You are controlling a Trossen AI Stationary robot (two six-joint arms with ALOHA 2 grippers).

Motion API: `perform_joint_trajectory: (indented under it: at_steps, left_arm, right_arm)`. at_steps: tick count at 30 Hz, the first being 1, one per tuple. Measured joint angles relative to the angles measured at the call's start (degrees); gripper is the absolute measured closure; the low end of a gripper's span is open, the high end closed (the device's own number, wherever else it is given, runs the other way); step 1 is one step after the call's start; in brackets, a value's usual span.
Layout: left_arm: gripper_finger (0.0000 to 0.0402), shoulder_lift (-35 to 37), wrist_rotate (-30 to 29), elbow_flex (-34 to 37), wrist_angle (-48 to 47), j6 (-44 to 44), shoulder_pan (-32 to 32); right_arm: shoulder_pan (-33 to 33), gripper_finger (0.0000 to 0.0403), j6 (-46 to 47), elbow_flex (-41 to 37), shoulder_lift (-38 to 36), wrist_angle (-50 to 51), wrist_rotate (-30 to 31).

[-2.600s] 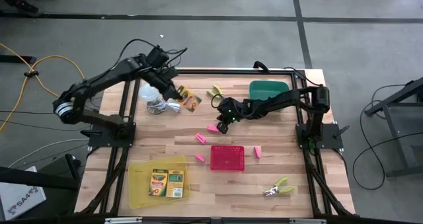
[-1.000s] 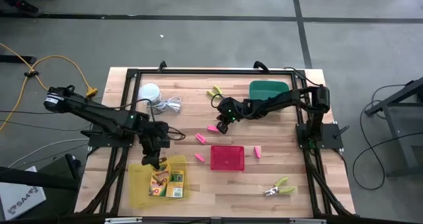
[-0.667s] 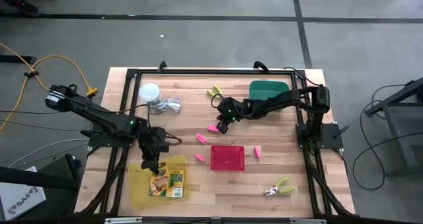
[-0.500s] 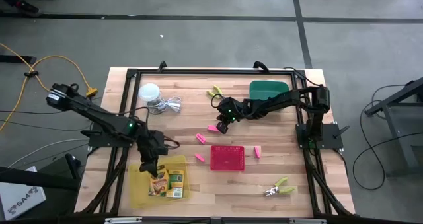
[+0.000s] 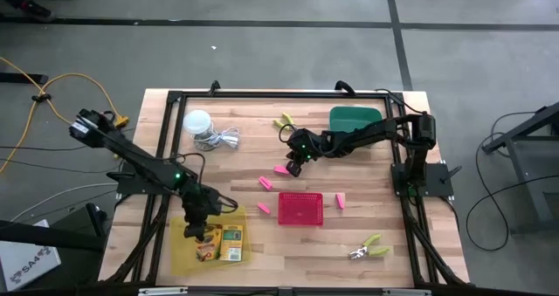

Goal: Pick & Place School Supplies
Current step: Put the yellow crayon box into the yellow bin

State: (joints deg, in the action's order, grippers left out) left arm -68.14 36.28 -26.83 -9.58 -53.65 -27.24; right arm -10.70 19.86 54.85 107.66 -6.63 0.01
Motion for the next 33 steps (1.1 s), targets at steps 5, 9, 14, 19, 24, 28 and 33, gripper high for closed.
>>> perform_joint_trajectory:
  at_steps: [5,9,14,19,24,28,33]
  left_arm:
    - [0.0368,-2.7,1.4,0.0,1.6,0.1,0.0]
    - [0.0343,-3.1,1.0,0.0,1.5,0.0,0.0]
    - [0.0309,-3.1,1.1,0.0,1.6,0.5,0.0]
    - [0.0288,-3.1,4.2,0.0,1.8,0.7,0.0]
    - [0.0286,-3.1,7.4,0.0,1.9,0.7,0.2]
    - [0.0285,-3.1,10.1,0.0,2.2,0.6,1.5]
    - [0.0285,-3.1,13.7,0.0,3.0,2.0,4.0]
  right_arm:
    - [0.0,0.0401,0.0,0.0,0.0,0.0,-0.1]
    - [0.2,0.0401,0.0,0.0,0.0,0.0,-0.1]
    - [0.2,0.0401,0.0,0.0,0.0,0.1,-0.2]
    - [0.2,0.0401,0.0,0.0,0.0,0.1,-0.2]
    - [0.2,0.0401,0.0,0.0,0.0,0.1,-0.2]
    - [0.2,0.0401,0.5,0.0,0.0,0.1,-0.2]
    - [0.3,0.0401,1.1,0.0,0.0,0.1,-0.2]
